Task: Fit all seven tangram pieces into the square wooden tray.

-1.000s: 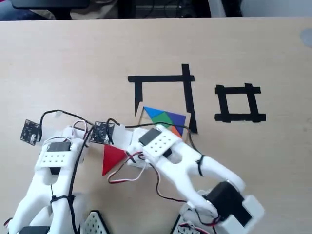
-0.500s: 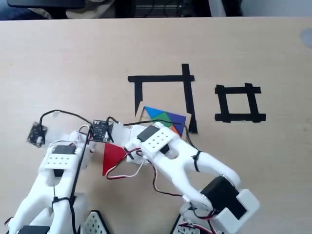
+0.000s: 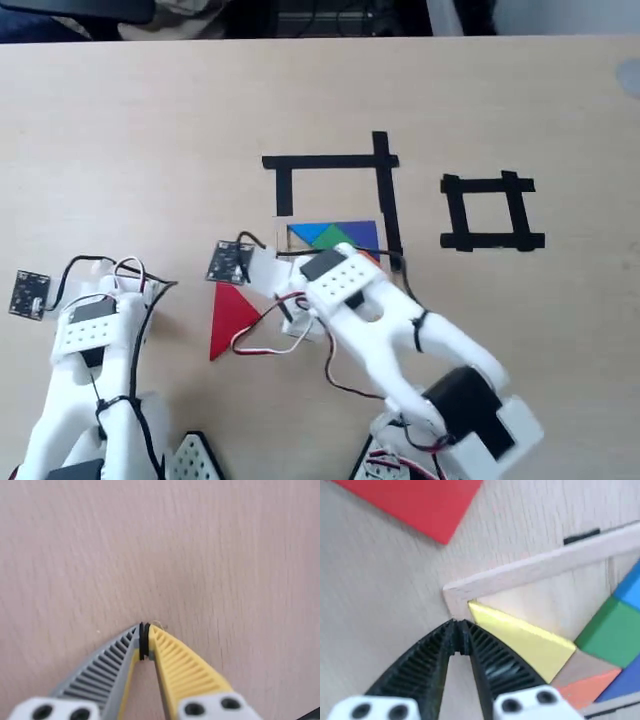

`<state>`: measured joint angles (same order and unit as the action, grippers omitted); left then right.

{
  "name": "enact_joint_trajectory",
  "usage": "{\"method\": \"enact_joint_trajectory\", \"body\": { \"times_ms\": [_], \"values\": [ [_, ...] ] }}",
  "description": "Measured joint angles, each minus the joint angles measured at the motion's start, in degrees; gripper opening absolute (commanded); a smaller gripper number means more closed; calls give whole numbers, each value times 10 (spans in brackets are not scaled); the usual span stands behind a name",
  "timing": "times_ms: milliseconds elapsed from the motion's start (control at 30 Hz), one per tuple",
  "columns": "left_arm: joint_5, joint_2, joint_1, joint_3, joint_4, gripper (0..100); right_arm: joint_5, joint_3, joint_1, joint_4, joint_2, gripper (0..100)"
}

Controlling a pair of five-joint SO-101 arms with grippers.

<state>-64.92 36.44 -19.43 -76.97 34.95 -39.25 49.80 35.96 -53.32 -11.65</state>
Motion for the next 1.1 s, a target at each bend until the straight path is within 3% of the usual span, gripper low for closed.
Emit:
{"method": "enact_joint_trajectory", "body": {
  "times_ms": [233, 333, 433, 600, 733, 867, 1000, 1100],
  "values": [
    [1, 0, -12, 0, 2, 51, 82, 3, 81, -76, -214, 15],
    [11, 4, -57, 24, 53, 48, 120, 3, 98, -78, -291, 119],
    [75, 33, -140, 74, 158, 48, 149, 3, 100, -85, -299, 212],
    [244, 95, -280, 112, 324, 51, 183, 3, 125, -65, -251, 208],
    [429, 139, -367, 100, 299, 51, 258, -18, 138, -26, -196, 208],
    [628, 173, -419, 20, 201, 51, 299, -38, 146, -11, -136, 208],
    [674, 207, -422, -52, 112, 51, 325, -65, 156, -7, -75, 209],
    [679, 232, -424, -74, 91, 51, 367, -97, 156, -4, -24, 209]
  ]
}}
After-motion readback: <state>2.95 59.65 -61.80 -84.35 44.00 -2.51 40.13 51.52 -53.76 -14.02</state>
